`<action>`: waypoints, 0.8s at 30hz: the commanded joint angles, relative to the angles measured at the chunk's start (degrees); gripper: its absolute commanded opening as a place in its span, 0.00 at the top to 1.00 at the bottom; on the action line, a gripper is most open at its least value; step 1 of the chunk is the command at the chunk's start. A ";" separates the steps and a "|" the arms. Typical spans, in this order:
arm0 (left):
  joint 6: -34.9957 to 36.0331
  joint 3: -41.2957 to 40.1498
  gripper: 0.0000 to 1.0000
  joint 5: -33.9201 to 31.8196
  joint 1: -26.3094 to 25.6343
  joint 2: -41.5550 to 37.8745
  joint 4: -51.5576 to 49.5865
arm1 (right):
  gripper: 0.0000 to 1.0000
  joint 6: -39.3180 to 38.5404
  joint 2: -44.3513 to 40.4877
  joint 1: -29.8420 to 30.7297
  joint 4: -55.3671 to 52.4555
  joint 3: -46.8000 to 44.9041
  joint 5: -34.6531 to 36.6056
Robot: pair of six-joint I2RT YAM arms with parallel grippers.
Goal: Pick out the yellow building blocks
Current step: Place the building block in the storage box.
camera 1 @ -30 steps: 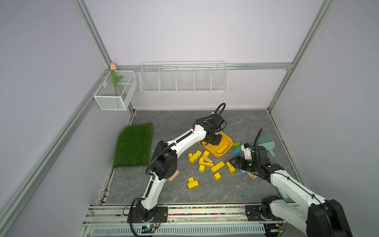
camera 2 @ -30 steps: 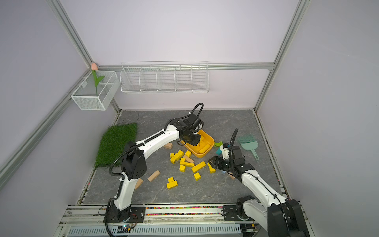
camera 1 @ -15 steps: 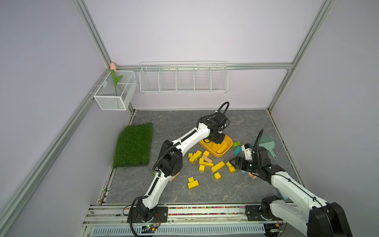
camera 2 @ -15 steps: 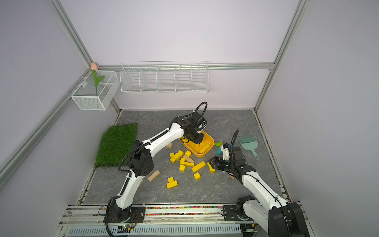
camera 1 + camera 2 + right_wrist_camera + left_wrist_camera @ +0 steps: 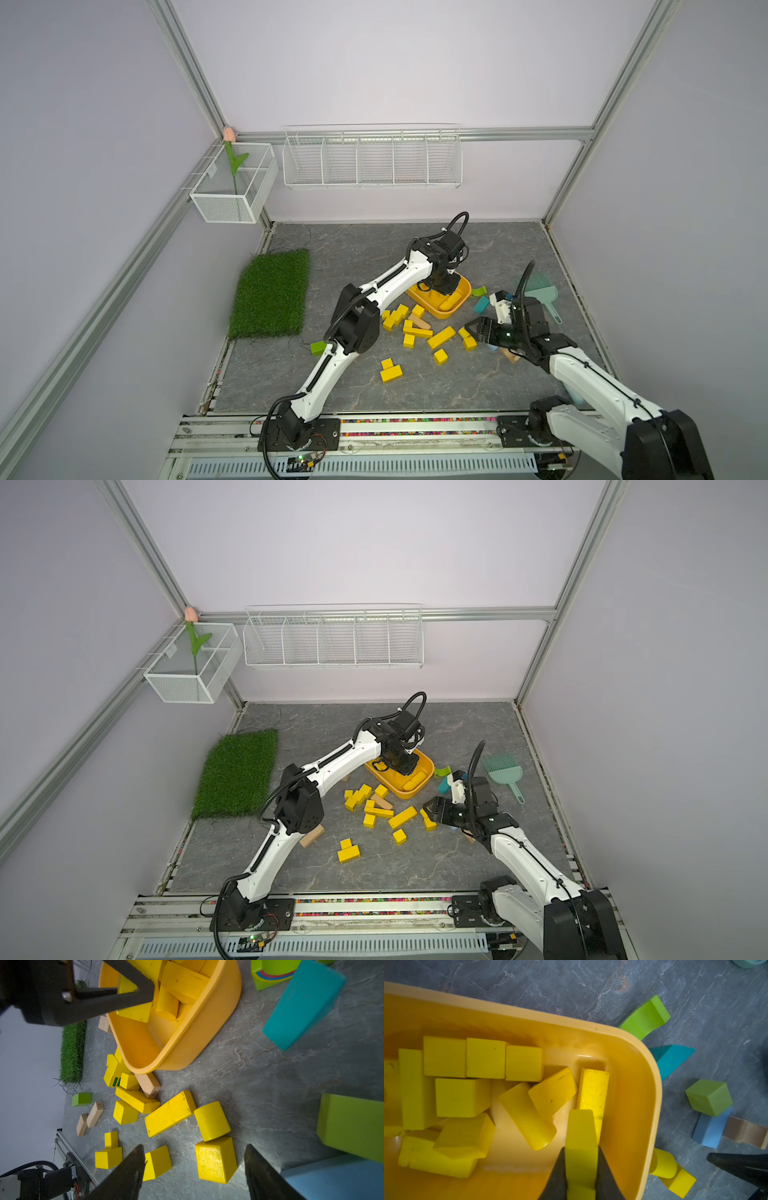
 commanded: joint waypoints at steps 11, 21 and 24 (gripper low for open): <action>-0.96 6.83 0.71 -3.90 -0.31 4.29 -2.13 | 0.24 -0.43 -0.75 -1.43 0.55 -0.93 -2.34; -3.58 -0.26 0.73 -6.87 -0.38 -3.37 0.52 | 0.24 -0.81 -2.34 -4.18 -1.56 -0.63 -4.24; -4.79 -11.45 0.73 -7.12 -0.41 -11.28 6.75 | 0.24 -0.87 -2.59 -4.79 -2.49 -0.19 -4.65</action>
